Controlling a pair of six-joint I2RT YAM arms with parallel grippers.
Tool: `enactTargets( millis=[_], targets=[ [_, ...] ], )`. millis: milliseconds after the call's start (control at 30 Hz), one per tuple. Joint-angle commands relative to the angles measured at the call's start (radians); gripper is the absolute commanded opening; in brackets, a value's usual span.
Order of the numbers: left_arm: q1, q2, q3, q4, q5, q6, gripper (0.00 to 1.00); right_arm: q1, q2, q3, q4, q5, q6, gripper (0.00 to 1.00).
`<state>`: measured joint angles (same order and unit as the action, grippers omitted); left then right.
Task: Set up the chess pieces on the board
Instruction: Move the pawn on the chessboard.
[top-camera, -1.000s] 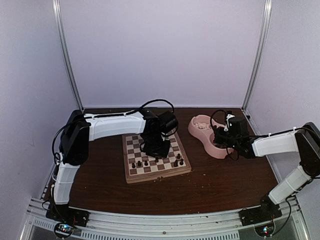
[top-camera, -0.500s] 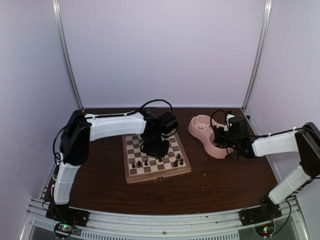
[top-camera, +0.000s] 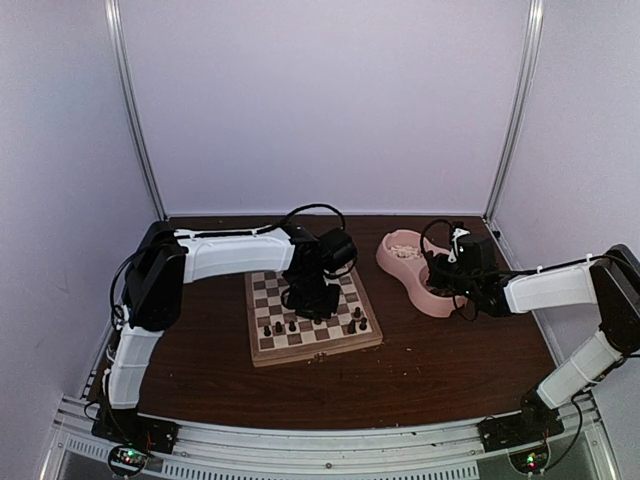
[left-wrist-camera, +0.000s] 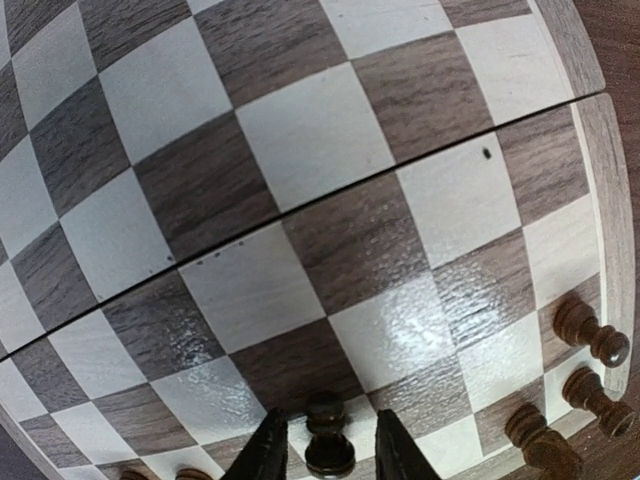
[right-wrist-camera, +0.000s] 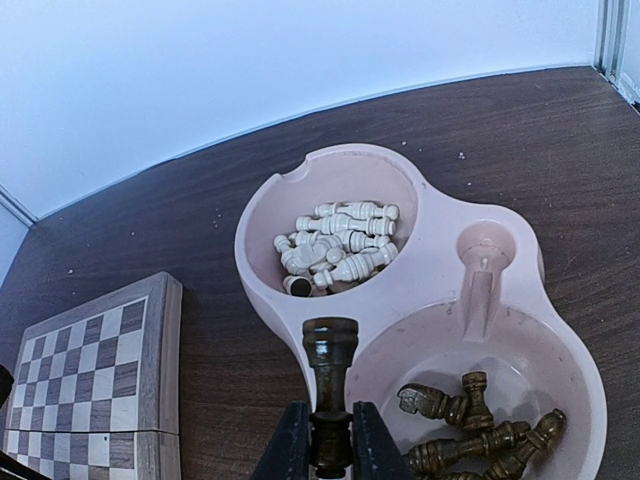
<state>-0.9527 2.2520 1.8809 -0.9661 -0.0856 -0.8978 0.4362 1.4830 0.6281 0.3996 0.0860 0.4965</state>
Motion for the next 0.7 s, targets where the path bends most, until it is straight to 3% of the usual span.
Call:
enactTargets(
  millis=[0, 667],
  targets=[
    [-0.004, 0.022, -0.009, 0.018, 0.015, -0.011, 0.30, -0.006, -0.007, -0.002, 0.005, 0.003, -0.009, 0.00],
    [-0.006, 0.030, 0.003, -0.009, -0.138, 0.031, 0.16, -0.007, -0.004, -0.001, 0.005, 0.001, -0.009, 0.00]
  ],
)
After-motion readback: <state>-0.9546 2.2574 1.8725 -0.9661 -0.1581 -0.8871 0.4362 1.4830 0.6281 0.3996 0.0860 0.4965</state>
